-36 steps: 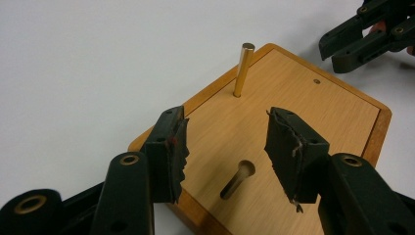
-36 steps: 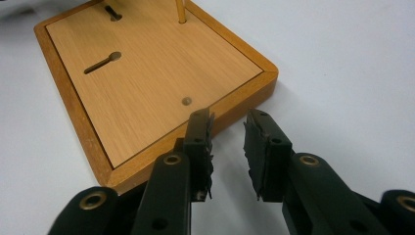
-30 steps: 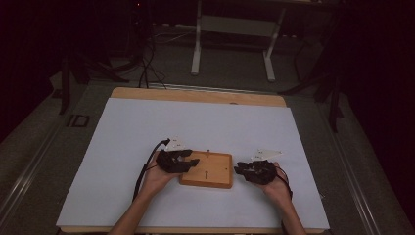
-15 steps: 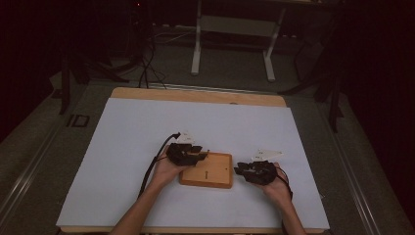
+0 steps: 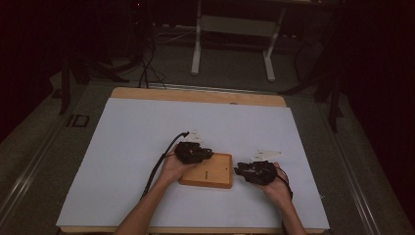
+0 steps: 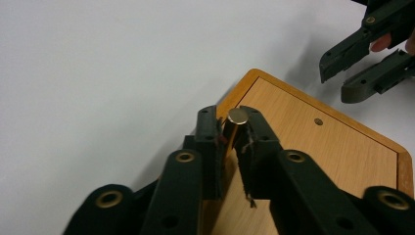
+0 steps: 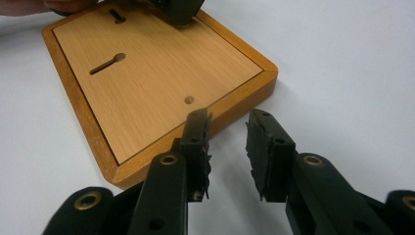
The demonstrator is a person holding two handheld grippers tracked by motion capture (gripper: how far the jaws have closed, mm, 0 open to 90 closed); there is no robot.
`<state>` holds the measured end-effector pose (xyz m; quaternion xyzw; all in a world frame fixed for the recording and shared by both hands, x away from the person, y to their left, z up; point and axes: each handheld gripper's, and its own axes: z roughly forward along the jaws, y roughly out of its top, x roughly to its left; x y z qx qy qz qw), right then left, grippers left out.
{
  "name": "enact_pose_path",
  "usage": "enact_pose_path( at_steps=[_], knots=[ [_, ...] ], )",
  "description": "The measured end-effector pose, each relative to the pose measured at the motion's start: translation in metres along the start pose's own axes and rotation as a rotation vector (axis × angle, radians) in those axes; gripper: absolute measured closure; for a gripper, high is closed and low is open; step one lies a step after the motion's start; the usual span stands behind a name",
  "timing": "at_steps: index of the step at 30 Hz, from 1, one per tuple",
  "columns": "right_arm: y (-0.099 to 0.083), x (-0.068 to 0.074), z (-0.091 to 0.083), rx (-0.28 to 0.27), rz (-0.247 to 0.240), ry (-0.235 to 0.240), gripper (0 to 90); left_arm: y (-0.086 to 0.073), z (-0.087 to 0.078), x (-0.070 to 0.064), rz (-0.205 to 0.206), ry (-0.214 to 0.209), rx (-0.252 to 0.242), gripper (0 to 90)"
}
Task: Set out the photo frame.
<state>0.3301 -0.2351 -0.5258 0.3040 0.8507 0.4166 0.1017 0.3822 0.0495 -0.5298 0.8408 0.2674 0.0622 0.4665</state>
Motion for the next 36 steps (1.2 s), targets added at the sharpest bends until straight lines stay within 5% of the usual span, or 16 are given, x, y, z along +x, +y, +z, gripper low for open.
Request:
enact_pose_path(
  at_steps=[11, 36],
  knots=[
    [0.000, 0.000, -0.001, -0.003, -0.001, -0.002, 69.3, 0.000, 0.000, 0.001, -0.045, 0.001, 0.000, 83.6],
    [0.002, 0.006, -0.005, 0.005, -0.050, 0.012, 61.1, 0.008, 0.002, 0.020, -0.146, -0.114, 0.046, 83.4]
  ],
)
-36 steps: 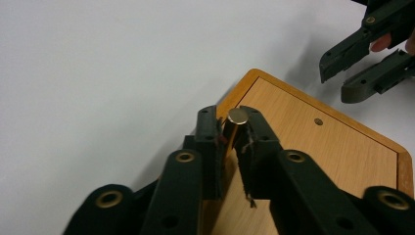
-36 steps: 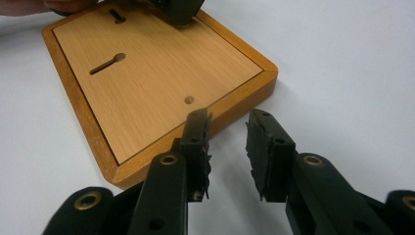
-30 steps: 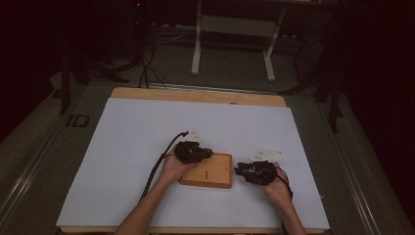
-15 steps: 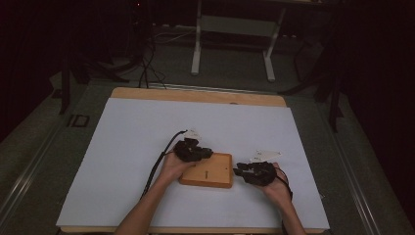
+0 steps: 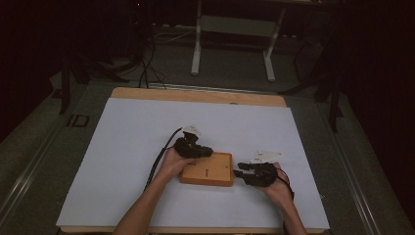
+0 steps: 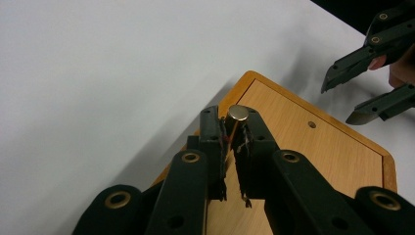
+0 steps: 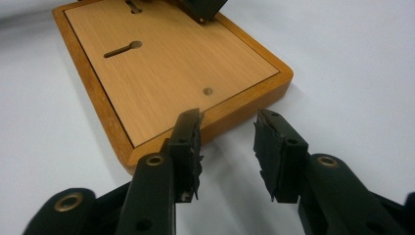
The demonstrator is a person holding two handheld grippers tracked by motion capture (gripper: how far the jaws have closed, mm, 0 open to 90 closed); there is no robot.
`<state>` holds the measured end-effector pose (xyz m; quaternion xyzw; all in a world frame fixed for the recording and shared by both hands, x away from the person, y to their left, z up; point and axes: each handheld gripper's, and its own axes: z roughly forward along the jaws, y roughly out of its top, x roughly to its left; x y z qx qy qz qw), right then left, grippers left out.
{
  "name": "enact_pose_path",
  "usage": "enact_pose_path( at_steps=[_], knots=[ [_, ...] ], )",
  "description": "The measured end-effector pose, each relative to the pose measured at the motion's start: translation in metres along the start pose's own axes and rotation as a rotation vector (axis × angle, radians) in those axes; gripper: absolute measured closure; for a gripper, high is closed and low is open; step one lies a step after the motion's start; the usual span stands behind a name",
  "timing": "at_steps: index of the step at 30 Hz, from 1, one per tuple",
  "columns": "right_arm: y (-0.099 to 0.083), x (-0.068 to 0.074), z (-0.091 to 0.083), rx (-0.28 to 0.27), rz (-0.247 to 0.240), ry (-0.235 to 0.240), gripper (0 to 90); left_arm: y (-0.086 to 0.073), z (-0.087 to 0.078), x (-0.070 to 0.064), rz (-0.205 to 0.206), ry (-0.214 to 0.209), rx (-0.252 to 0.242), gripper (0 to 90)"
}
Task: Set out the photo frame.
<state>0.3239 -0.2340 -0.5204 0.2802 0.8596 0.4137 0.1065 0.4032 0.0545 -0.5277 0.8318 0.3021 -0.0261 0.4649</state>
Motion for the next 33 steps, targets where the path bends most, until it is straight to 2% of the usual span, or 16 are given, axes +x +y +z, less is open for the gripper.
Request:
enact_pose_path(
  at_steps=[3, 5, 8, 13, 14, 15, 16, 17, 18, 19, 21, 24, 29, 33],
  knots=[
    [0.000, 0.000, -0.001, -0.002, -0.009, 0.006, 59.6, 0.001, 0.000, 0.001, -0.004, -0.005, 0.008, 83.5],
    [-0.001, 0.003, -0.001, 0.004, -0.034, 0.000, 54.7, 0.003, 0.000, 0.003, -0.015, -0.015, 0.015, 83.4],
    [0.000, 0.007, -0.004, -0.002, -0.052, 0.021, 53.7, 0.004, 0.000, 0.005, -0.023, -0.025, 0.020, 83.5],
    [0.002, 0.010, -0.009, -0.035, -0.071, 0.058, 45.2, 0.005, 0.001, 0.007, -0.032, -0.037, 0.027, 83.5],
    [0.002, 0.011, -0.010, -0.031, -0.073, 0.081, 38.0, 0.005, 0.001, 0.008, -0.042, -0.042, 0.027, 83.5],
    [0.002, 0.011, -0.010, -0.031, -0.073, 0.081, 38.0, 0.005, 0.001, 0.008, -0.042, -0.042, 0.027, 83.5],
    [0.001, 0.013, -0.008, -0.023, -0.077, 0.101, 32.4, 0.006, 0.001, 0.009, -0.045, -0.048, 0.031, 83.5],
    [0.001, 0.013, -0.008, -0.023, -0.077, 0.101, 32.4, 0.006, 0.001, 0.009, -0.045, -0.048, 0.031, 83.5],
    [0.001, 0.014, -0.006, -0.016, -0.081, 0.106, 26.2, 0.006, 0.001, 0.010, -0.046, -0.050, 0.035, 83.5],
    [0.001, 0.014, -0.006, -0.016, -0.081, 0.106, 26.2, 0.006, 0.001, 0.010, -0.046, -0.050, 0.035, 83.6],
    [0.000, 0.015, -0.002, -0.006, -0.084, 0.105, 20.2, 0.007, 0.001, 0.011, -0.053, -0.056, 0.040, 83.6],
    [-0.001, 0.017, 0.004, 0.021, -0.096, 0.080, 18.1, 0.008, 0.001, 0.011, -0.064, -0.063, 0.042, 83.6],
    [-0.002, 0.017, 0.011, 0.036, -0.098, 0.060, 17.3, 0.008, 0.002, 0.013, -0.075, -0.070, 0.045, 83.6],
    [-0.002, 0.019, 0.018, 0.048, -0.122, 0.047, 16.0, 0.008, 0.002, 0.015, -0.085, -0.078, 0.043, 83.6]
  ],
)
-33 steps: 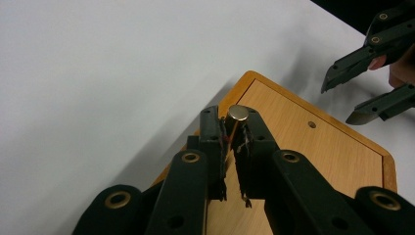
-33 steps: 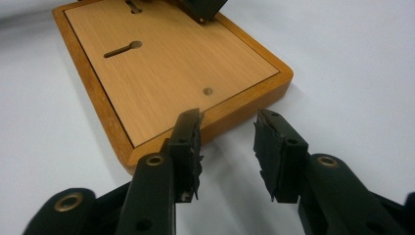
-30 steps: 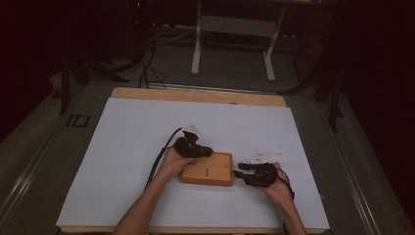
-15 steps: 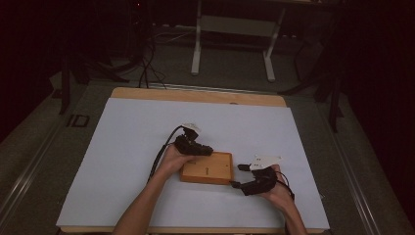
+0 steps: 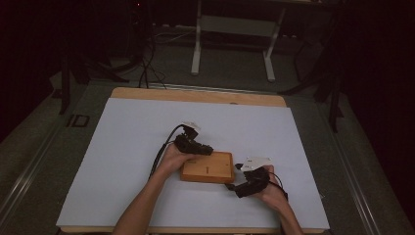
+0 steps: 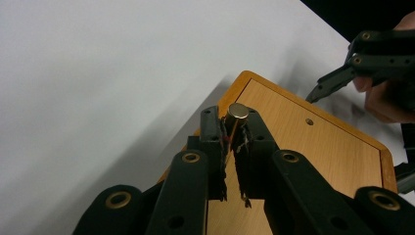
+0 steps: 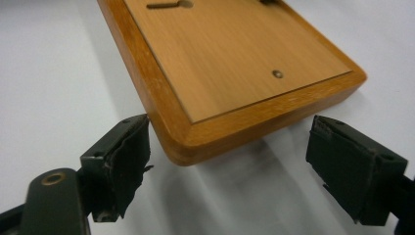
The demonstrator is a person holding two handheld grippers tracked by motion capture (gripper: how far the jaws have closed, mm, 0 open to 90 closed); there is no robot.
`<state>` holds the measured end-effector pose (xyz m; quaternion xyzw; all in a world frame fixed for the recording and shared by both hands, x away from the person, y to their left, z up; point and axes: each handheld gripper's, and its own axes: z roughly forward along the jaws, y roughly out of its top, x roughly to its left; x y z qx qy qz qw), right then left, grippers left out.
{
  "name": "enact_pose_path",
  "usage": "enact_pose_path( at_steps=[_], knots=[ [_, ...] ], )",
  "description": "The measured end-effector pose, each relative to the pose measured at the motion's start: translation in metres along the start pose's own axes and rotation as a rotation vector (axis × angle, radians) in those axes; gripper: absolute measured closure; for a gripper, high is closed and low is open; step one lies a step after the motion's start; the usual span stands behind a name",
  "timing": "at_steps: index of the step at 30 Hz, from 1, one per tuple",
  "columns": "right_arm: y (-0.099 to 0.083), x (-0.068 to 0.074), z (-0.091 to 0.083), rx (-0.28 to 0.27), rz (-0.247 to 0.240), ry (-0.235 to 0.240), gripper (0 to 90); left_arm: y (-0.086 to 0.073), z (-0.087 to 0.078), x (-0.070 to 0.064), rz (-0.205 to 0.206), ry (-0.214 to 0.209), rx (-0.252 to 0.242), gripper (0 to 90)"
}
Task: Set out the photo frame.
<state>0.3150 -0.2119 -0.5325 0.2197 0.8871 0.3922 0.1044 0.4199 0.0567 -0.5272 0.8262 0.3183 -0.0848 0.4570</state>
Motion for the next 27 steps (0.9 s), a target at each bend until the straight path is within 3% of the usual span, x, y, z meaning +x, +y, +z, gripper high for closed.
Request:
enact_pose_path(
  at_steps=[2, 10, 27],
  knots=[
    [0.000, 0.002, 0.004, 0.017, -0.016, -0.027, 16.1, 0.001, 0.000, 0.000, 0.005, 0.001, 0.008, 83.6],
    [0.002, 0.003, 0.013, 0.027, -0.043, -0.066, 15.4, 0.001, 0.000, 0.002, 0.004, -0.012, 0.010, 83.5],
    [0.007, 0.001, 0.015, -0.008, -0.065, -0.168, 16.4, 0.005, 0.001, 0.005, 0.027, -0.001, 0.015, 84.9]
  ],
)
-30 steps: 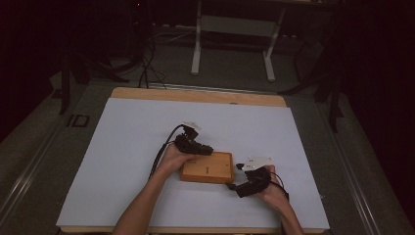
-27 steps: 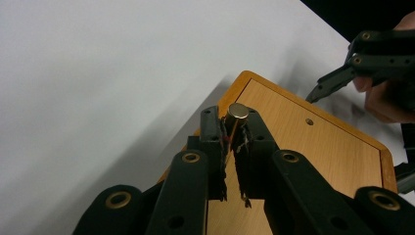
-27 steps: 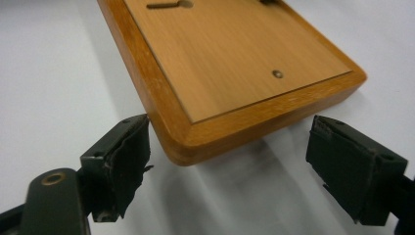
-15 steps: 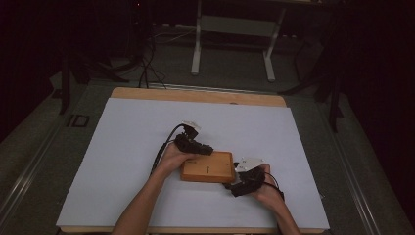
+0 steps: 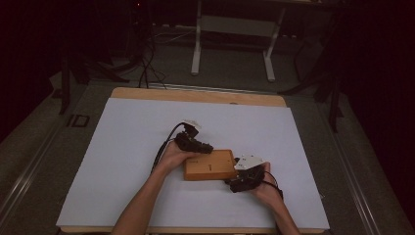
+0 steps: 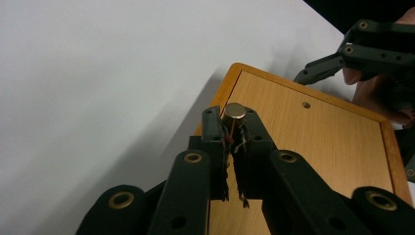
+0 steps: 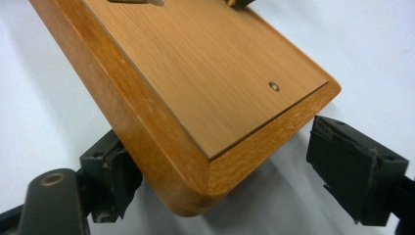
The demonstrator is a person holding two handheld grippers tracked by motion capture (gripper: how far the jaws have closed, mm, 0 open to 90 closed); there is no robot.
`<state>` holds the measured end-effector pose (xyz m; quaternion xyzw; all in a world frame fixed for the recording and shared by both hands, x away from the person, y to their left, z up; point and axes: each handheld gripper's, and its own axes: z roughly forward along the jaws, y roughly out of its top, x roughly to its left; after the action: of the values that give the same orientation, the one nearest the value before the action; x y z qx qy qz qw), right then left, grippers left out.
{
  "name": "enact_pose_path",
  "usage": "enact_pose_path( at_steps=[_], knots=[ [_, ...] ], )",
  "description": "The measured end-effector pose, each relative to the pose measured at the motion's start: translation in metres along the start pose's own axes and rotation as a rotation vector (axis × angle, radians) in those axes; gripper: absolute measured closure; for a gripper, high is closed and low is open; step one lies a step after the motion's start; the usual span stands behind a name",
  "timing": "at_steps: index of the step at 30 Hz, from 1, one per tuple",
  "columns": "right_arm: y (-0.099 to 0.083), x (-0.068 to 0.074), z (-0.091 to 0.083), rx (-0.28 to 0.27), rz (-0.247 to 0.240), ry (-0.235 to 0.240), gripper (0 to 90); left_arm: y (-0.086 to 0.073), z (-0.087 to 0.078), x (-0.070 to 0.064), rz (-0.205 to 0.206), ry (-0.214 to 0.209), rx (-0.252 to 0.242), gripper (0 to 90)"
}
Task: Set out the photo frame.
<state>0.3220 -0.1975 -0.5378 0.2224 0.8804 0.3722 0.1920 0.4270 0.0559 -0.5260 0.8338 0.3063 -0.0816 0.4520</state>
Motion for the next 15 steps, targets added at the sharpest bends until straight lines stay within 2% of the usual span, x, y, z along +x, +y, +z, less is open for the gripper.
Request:
enact_pose_path(
  at_steps=[4, 6, 10, 12, 14, 15],
  knots=[
    [0.003, 0.002, -0.005, -0.031, -0.011, -0.017, 19.4, 0.002, -0.001, -0.003, 0.017, 0.017, 0.012, 85.1],
    [0.007, 0.006, -0.008, -0.056, -0.027, -0.026, 20.8, 0.001, -0.001, -0.004, 0.016, 0.009, 0.018, 85.3],
    [0.007, 0.008, -0.009, -0.058, -0.048, -0.040, 22.8, 0.000, -0.001, -0.004, 0.010, -0.002, 0.015, 85.3],
    [0.008, 0.009, -0.012, -0.071, -0.056, -0.047, 24.0, -0.003, -0.002, -0.003, 0.000, -0.044, 0.025, 85.3],
    [0.008, 0.009, -0.012, -0.079, -0.057, -0.048, 24.1, -0.003, -0.002, -0.002, -0.004, -0.057, 0.028, 85.2],
    [0.009, 0.010, -0.014, -0.087, -0.065, -0.047, 24.9, -0.005, -0.002, -0.001, -0.012, -0.079, 0.027, 85.1]
  ],
)
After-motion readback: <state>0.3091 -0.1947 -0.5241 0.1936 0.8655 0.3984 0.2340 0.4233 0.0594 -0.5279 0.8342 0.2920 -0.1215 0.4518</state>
